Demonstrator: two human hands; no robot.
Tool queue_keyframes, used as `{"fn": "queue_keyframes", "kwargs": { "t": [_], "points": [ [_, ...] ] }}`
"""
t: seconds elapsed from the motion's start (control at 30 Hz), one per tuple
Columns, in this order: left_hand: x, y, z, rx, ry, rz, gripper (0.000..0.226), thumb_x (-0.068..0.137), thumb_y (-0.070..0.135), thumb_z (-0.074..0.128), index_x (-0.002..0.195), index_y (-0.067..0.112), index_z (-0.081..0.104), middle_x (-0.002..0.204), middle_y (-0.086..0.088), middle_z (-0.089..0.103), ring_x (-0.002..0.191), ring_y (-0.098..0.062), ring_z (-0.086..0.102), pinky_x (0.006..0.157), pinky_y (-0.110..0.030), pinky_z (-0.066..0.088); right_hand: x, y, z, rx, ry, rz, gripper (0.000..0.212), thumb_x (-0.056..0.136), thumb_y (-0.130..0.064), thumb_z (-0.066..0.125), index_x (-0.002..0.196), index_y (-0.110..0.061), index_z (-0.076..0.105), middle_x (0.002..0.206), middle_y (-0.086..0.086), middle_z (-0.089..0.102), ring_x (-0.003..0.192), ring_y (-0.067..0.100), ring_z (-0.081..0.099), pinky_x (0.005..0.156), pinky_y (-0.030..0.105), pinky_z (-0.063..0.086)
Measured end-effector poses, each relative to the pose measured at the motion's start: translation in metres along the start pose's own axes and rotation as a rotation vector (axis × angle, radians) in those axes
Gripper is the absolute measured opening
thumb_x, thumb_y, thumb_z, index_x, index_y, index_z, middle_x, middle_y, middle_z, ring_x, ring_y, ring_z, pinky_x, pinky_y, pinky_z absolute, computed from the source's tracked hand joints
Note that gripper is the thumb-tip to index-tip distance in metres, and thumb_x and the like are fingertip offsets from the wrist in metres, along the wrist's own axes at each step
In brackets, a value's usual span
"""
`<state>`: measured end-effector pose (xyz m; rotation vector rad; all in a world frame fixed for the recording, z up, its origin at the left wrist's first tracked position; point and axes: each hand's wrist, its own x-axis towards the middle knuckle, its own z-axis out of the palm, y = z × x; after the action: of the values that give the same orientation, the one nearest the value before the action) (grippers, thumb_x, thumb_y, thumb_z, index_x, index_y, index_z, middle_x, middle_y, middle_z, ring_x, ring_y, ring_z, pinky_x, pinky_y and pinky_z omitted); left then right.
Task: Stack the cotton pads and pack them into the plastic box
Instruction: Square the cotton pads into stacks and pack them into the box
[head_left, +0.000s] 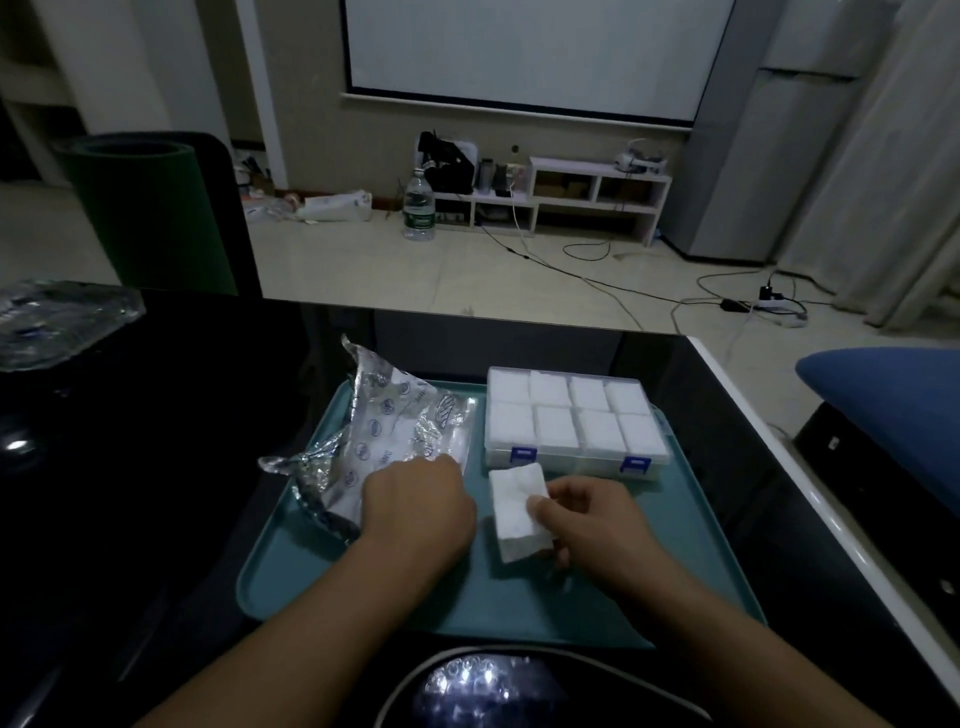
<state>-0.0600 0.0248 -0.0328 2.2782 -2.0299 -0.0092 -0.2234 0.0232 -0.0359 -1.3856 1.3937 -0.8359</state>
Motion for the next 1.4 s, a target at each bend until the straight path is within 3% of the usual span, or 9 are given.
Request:
{"fn": "queue_keyframes", "kwargs": {
  "t": [0.33, 0.6, 0.73, 0.83, 0.93, 1.07, 1.2, 1.3, 1.4],
  "points": [
    [-0.018, -0.027, -0.048, -0.341, 0.259, 0.174, 0.029, 0.087, 0.047, 0.049, 0.069, 0.025, 0.043, 0.064, 0.007, 0.054, 0.065, -0.017, 0.052, 0.062, -0.034, 0.044, 0.004, -0.054, 0.008, 0.297, -0.085, -0.091, 0.018, 0.092, -0.009, 0.06, 0.089, 0.008, 0.069, 0.074, 0.016, 0.065, 0.063, 0.024, 0.056, 0.052, 0.027, 0.045],
    [-0.014, -0.032, -0.036, -0.474, 0.421, 0.361, 0.018, 0.085, 0.037, 0.043, 0.07, 0.026, 0.042, 0.076, 0.006, 0.052, 0.071, -0.017, 0.049, 0.067, -0.037, 0.043, 0.017, -0.075, 0.032, -0.393, -0.038, -0.163, 0.018, 0.086, -0.018, 0.063, 0.072, -0.01, 0.071, 0.066, 0.005, 0.069, 0.063, 0.016, 0.068, 0.061, 0.033, 0.059],
    [-0.016, -0.031, -0.033, -0.647, 0.403, 0.306, 0.036, 0.088, 0.045, 0.034, 0.093, 0.02, 0.059, 0.094, 0.004, 0.065, 0.088, -0.011, 0.051, 0.09, -0.041, 0.044, 0.024, -0.096, 0.031, -0.119, -0.151, 0.035, 0.013, 0.087, -0.003, 0.06, 0.075, -0.006, 0.066, 0.058, 0.002, 0.06, 0.043, 0.007, 0.056, 0.042, 0.02, 0.045],
    [-0.019, -0.028, -0.033, -0.716, 0.396, 0.3, 0.035, 0.092, 0.043, 0.037, 0.11, 0.023, 0.059, 0.094, 0.01, 0.064, 0.09, -0.004, 0.047, 0.098, -0.045, 0.042, 0.033, -0.101, 0.037, 0.114, -0.173, 0.138, 0.015, 0.086, 0.007, 0.053, 0.091, 0.004, 0.067, 0.073, 0.015, 0.065, 0.057, 0.018, 0.062, 0.052, 0.025, 0.053],
    [-0.02, -0.028, -0.032, -0.814, 0.373, 0.291, 0.013, 0.093, 0.038, 0.042, 0.101, 0.036, 0.052, 0.105, 0.011, 0.066, 0.096, -0.005, 0.054, 0.1, -0.048, 0.042, 0.039, -0.102, 0.047, 0.194, -0.197, 0.176, 0.02, 0.088, 0.006, 0.05, 0.096, 0.003, 0.069, 0.09, 0.02, 0.07, 0.079, 0.029, 0.068, 0.073, 0.039, 0.058],
    [-0.018, -0.028, -0.03, -0.904, 0.352, 0.237, 0.02, 0.093, 0.04, 0.041, 0.091, 0.025, 0.054, 0.108, 0.012, 0.066, 0.098, -0.01, 0.059, 0.098, -0.039, 0.043, 0.038, -0.1, 0.051, 0.24, -0.401, 0.197, 0.022, 0.097, -0.012, 0.048, 0.086, -0.011, 0.067, 0.074, 0.007, 0.07, 0.063, 0.02, 0.068, 0.055, 0.032, 0.056],
    [-0.018, -0.027, -0.029, -0.914, 0.301, 0.207, 0.025, 0.097, 0.047, 0.039, 0.084, 0.028, 0.049, 0.08, 0.008, 0.061, 0.08, -0.012, 0.058, 0.08, -0.044, 0.048, 0.036, -0.093, 0.046, 0.237, -0.533, 0.242, 0.022, 0.097, -0.022, 0.051, 0.092, -0.009, 0.068, 0.088, 0.011, 0.072, 0.083, 0.025, 0.069, 0.077, 0.04, 0.058],
    [-0.015, -0.033, -0.028, -0.759, 0.2, 0.217, 0.033, 0.099, 0.053, 0.029, 0.109, 0.033, 0.052, 0.111, 0.011, 0.061, 0.105, -0.009, 0.053, 0.094, -0.035, 0.037, 0.041, -0.083, 0.044, 0.272, -0.369, 0.284, 0.025, 0.095, -0.023, 0.052, 0.096, -0.006, 0.071, 0.09, 0.012, 0.073, 0.08, 0.027, 0.071, 0.072, 0.04, 0.058],
    [-0.005, -0.056, -0.022, -0.455, 0.142, 0.22, 0.08, 0.085, 0.067, -0.002, 0.151, 0.032, 0.026, 0.16, 0.008, 0.024, 0.149, -0.011, 0.012, 0.122, -0.038, 0.01, 0.045, -0.073, 0.044, 0.051, -0.13, 0.214, 0.018, 0.091, -0.014, 0.051, 0.089, -0.006, 0.067, 0.077, 0.008, 0.068, 0.068, 0.022, 0.065, 0.064, 0.031, 0.052]
  ]
}}
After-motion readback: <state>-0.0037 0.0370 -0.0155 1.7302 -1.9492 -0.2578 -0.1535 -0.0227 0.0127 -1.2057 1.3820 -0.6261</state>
